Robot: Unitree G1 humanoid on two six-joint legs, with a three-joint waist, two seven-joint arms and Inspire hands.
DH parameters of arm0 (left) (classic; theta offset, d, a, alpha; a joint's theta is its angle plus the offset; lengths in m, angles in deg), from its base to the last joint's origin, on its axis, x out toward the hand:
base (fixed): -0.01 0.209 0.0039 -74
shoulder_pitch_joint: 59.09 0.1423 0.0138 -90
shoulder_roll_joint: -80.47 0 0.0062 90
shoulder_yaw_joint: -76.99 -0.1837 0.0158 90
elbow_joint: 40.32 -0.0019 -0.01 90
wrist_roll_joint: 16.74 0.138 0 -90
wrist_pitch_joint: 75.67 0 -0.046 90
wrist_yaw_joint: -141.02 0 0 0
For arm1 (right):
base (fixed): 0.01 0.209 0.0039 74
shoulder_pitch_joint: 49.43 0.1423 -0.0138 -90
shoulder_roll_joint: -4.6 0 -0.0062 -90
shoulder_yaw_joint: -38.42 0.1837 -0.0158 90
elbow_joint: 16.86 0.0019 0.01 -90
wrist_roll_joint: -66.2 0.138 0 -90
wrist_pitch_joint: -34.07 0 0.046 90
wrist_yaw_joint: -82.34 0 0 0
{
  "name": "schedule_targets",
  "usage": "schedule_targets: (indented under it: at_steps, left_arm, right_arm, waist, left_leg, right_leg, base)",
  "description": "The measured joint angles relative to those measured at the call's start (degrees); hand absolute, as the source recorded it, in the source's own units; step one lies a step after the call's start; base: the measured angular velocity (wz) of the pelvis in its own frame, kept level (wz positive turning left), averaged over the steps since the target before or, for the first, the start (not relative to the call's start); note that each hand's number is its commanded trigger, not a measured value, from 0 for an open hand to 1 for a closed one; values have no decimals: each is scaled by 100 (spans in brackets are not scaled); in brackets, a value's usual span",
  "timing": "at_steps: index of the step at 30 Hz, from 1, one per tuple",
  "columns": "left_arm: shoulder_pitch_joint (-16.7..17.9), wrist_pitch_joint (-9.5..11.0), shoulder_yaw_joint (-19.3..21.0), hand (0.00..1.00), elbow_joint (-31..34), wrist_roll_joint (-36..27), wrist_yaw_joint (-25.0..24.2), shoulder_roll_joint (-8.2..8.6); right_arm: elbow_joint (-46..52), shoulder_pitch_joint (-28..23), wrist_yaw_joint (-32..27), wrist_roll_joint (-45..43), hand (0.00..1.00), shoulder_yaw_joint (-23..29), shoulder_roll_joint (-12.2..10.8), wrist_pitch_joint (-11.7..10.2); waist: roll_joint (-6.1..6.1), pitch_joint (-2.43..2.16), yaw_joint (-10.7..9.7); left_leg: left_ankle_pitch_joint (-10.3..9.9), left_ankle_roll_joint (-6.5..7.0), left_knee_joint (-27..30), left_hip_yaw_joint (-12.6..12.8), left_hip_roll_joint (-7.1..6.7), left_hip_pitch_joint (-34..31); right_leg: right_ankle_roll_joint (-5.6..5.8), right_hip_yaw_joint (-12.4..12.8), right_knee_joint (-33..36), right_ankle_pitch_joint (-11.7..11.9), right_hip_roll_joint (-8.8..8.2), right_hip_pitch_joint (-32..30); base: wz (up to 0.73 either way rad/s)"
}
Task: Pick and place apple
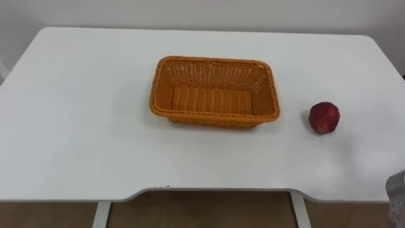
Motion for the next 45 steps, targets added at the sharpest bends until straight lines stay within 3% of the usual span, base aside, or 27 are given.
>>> schedule_targets:
  at_steps: [5,14,19,32,37,41,45]
  left_arm:
    - [-30,-15,-64,0,2,1,-117,-75]
    - [-144,-109,-170,0,13,66,-413,-103]
    - [-170,-124,-170,0,13,71,-512,-113]
    - [-198,-137,-170,0,10,72,-628,-184]
    - [-192,-234,-231,0,10,72,-715,-189]
    - [-195,-236,-235,0,18,78,-721,-206]
    - [-200,-240,-232,0,19,79,-720,-213]
  right_arm:
    - [-17,43,630,-2,0,-231,165,3]
    - [-299,61,1766,-114,0,-543,180,159]
    - [-467,72,2309,-114,0,-681,180,350]
    - [-1043,83,2875,-354,0,-977,323,457]
    - [-1236,82,2976,-495,0,-1152,368,508]
    - [-1438,83,3065,-728,0,-1187,387,509]
    - [-1595,82,3077,-793,0,-1197,387,575]
  waist:
    - [-17,-11,53]
    - [-17,-13,55]
    - [-19,-13,57]
    - [-43,-14,91]
    - [-48,-14,87]
    - [-98,-38,129]
    - [-142,-31,195]
  left_leg:
    - [3,-3,28,-62,1,-1]
    - [9,-14,68,-154,7,-15]
    - [9,-15,69,-179,4,-14]
    - [10,-16,69,-177,4,2]
    - [10,-17,73,-175,6,5]
    - [11,-17,73,-175,5,14]
    - [11,-17,74,-173,4,10]
  right_leg:
    - [-4,-85,-3,3,-6,36]
    - [-33,-176,-87,24,-4,156]
    - [-33,-198,-91,25,-7,168]
    - [-33,-229,-98,26,-10,195]
    - [-34,-227,-94,26,-9,191]
    - [-34,-227,-94,26,-9,200]
    - [-35,-230,-94,27,-11,203]
  base:
    - [7]
    - [5]
    - [1]
    - [0]
    - [0]
    - [0]
    - [0]
